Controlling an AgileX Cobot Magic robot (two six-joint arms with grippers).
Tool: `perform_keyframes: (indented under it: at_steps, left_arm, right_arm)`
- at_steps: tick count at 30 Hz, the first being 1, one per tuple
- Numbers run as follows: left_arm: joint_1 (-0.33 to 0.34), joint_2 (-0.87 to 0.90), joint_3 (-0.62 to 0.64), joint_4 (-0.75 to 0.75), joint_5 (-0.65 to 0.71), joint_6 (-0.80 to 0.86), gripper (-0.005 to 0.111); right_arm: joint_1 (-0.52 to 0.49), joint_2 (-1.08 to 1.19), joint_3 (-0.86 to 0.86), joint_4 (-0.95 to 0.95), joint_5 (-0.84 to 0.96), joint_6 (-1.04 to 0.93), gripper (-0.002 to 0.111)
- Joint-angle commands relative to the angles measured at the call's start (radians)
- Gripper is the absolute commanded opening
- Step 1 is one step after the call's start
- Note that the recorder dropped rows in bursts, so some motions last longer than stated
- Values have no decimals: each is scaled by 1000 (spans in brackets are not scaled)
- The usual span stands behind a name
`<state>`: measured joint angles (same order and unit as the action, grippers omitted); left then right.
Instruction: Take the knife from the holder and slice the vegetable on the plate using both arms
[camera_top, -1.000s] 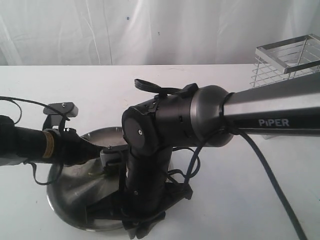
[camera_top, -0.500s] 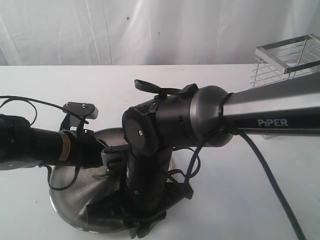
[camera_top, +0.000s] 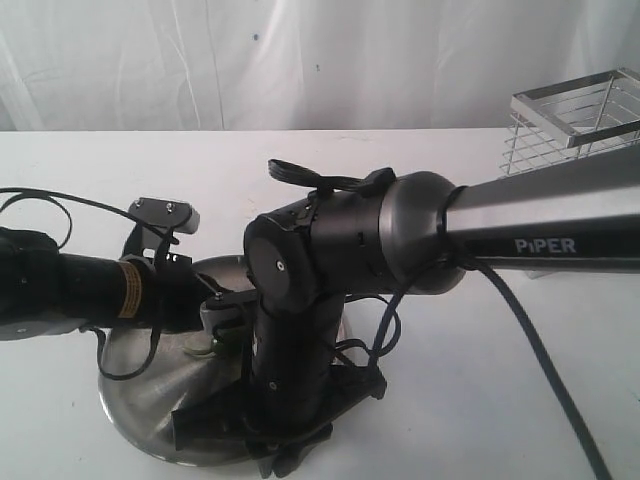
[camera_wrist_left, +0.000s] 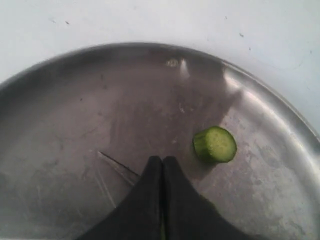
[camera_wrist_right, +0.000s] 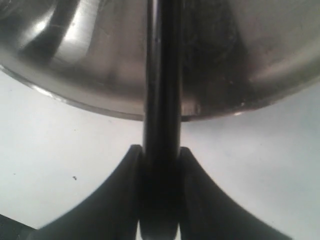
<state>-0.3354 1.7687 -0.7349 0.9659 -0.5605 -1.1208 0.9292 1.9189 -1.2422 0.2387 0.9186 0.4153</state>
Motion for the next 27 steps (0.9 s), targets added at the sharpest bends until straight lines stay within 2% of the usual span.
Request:
perform_keyframes:
  at_steps: [1,4,9,18,24,27]
  left_arm:
    - [-5,48,6,23,-57,30,0]
    - [-5,63,6,60,-39,30,0]
    - [-5,91,6,73,90,21,0]
    - [-5,118,24,100,104,-13,0]
    - [-5,118,24,175,190,-120,0]
    - [-5,118,24,190,182,-124,0]
  right_arm:
    - [-4,-3,-1,-5,-5,-12,0]
    - [-4,-3,-1,-5,-5,-12,0]
    - [-4,-3,-1,-5,-8,-12,0]
    - [8,14,45,-14,-9,-12,0]
    - [8,14,47,-11,-19,-8,0]
    - [14,14,47,-9,0,-8,0]
